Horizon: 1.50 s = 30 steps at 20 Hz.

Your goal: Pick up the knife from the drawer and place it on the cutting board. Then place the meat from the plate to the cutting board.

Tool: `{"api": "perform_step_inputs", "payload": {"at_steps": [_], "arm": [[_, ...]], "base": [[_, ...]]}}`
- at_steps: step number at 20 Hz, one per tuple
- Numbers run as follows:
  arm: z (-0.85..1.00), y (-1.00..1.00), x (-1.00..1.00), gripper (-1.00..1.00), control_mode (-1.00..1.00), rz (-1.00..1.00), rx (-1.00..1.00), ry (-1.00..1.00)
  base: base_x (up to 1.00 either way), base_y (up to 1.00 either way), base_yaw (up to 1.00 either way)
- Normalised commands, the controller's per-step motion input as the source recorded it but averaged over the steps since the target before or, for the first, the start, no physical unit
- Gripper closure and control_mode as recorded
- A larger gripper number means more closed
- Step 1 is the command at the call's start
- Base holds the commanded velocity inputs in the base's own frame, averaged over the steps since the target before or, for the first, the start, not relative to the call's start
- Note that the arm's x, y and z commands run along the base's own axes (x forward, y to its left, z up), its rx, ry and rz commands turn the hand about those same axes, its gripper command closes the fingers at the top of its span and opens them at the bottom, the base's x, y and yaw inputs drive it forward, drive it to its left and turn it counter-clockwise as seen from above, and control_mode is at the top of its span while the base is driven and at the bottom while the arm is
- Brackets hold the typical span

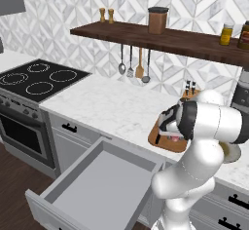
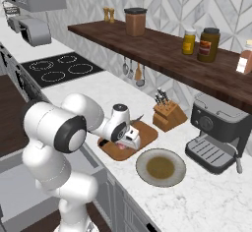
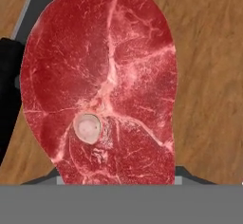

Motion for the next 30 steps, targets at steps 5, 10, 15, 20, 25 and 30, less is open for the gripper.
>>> {"api": "perform_step_inputs", "payload": {"at_steps": [5,10,15,20,25,30], "arm": [[0.2,0.0,-0.03,-1.0,-1.0,0.0,0.0,0.0],[0.35,0.0,-0.12,-1.0,-1.0,0.0,0.0,-0.01],[0.79,0.03,-0.59,-1.0,-1.0,0.02,0.0,-0.15],[0.95,0.1,-0.58,-1.0,-1.0,0.06,0.03,-0.11],[1.0,0.2,-0.65,-1.0,-1.0,0.1,0.0,-0.17],[1.0,0.22,-0.66,-1.0,-1.0,0.1,0.0,-0.19]], "base": [[0.0,0.0,0.0],[0.0,0.0,0.0],[0.0,0.0,0.0],[0.0,0.0,0.0],[0.0,0.0,0.0],[0.0,0.0,0.0]]}}
